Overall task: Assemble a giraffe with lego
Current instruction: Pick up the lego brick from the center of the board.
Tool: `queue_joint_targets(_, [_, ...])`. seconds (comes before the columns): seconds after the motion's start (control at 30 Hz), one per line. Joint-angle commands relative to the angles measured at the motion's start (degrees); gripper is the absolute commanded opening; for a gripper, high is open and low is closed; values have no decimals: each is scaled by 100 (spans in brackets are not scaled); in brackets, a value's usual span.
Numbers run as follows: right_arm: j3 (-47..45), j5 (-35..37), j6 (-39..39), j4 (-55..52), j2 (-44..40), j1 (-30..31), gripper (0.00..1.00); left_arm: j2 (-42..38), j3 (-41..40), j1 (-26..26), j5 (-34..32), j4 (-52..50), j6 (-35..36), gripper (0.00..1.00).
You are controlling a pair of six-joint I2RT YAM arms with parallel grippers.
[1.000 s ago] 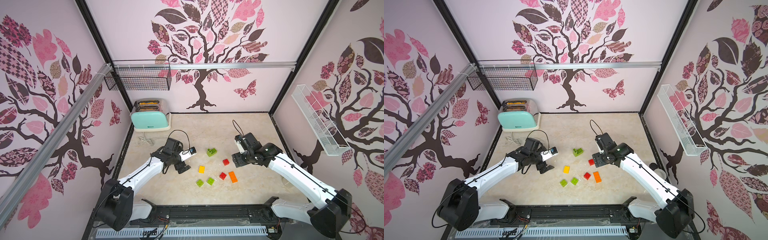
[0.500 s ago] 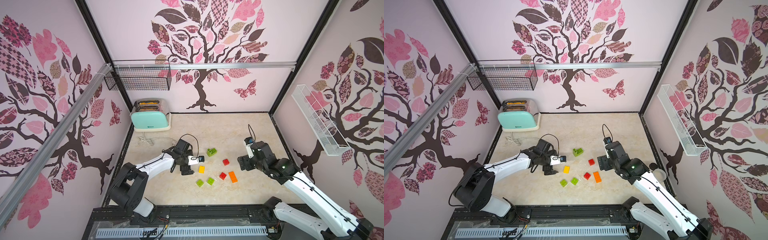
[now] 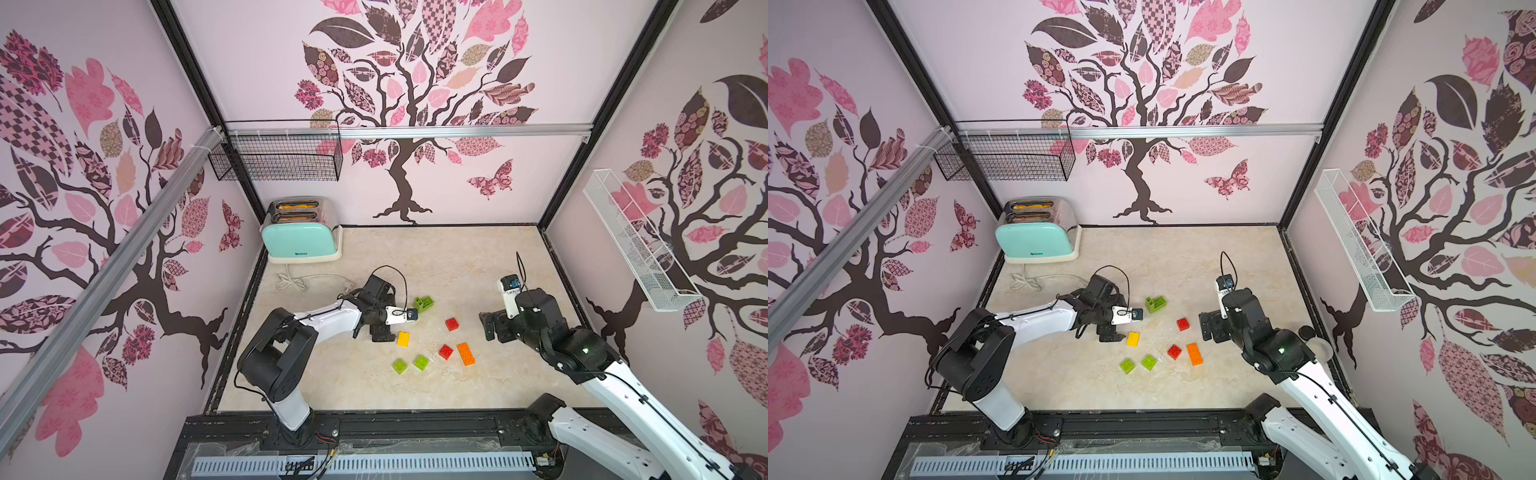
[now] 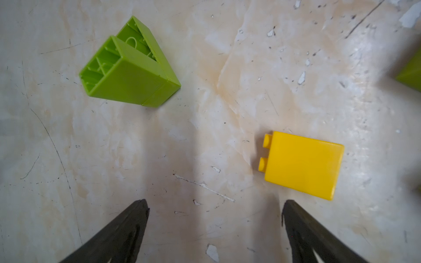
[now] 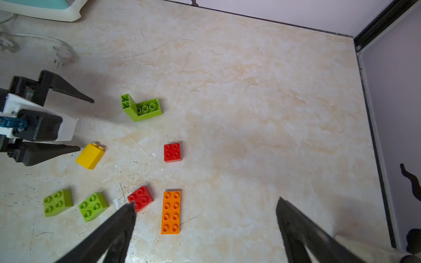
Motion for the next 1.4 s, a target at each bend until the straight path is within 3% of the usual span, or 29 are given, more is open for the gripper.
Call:
queue_joint_targets(0.0, [30, 116, 26, 69, 14, -18, 100, 107, -22, -145, -34, 147, 171, 98])
queue_joint_targets(0.37, [34, 146, 34, 69, -11, -14, 99, 336, 124, -665, -30, 155, -146, 98])
queue_joint_targets(0.47, [33, 141, 27, 71, 11, -13, 100, 385, 284, -760, 227, -23, -150, 98])
queue_joint_targets(0.67, [29, 161, 31, 69, -5, -15, 99, 627, 859, -799, 236, -967, 164, 97])
queue_joint_targets(1.0, [43, 70, 0, 83, 92, -13, 100, 1038, 1755, -617, 484, -2668, 1228, 87])
queue_joint_targets(1.17, [46, 90, 9, 78, 103, -3, 100, 1327, 2033, -631, 781, -2847, 1483, 86])
queue_joint_targets(1.37, [43, 144, 25, 68, 82, -10, 100, 1605, 2182, -665, 624, -2952, 1708, 78])
